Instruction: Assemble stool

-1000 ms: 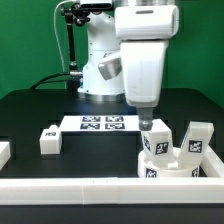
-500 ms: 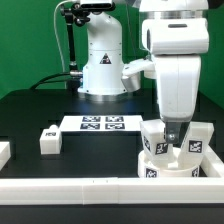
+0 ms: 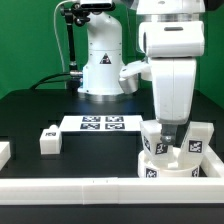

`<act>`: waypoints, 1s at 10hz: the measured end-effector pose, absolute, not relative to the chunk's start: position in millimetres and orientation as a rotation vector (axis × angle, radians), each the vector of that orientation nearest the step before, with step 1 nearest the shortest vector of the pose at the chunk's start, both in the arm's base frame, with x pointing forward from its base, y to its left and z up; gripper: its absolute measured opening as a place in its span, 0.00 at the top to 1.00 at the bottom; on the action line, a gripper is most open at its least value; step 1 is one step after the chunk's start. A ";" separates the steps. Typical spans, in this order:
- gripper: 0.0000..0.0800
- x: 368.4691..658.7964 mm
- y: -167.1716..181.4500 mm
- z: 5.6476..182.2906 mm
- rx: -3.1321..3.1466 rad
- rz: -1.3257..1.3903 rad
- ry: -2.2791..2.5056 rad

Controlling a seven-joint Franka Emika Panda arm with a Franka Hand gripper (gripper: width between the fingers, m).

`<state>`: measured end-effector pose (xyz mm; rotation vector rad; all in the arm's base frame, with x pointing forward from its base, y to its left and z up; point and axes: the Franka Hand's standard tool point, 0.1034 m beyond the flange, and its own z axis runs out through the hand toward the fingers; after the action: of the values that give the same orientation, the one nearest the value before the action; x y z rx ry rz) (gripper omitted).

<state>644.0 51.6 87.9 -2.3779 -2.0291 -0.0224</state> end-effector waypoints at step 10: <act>0.56 645.6 42.0 89.9 -2.450 -0.026 -1.944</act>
Offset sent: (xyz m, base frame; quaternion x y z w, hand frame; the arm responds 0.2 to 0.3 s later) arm -0.0051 -0.0067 0.0010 0.0063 0.0029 0.0115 0.9999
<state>645.6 42.0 89.9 -2.4499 -1.9443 -0.0260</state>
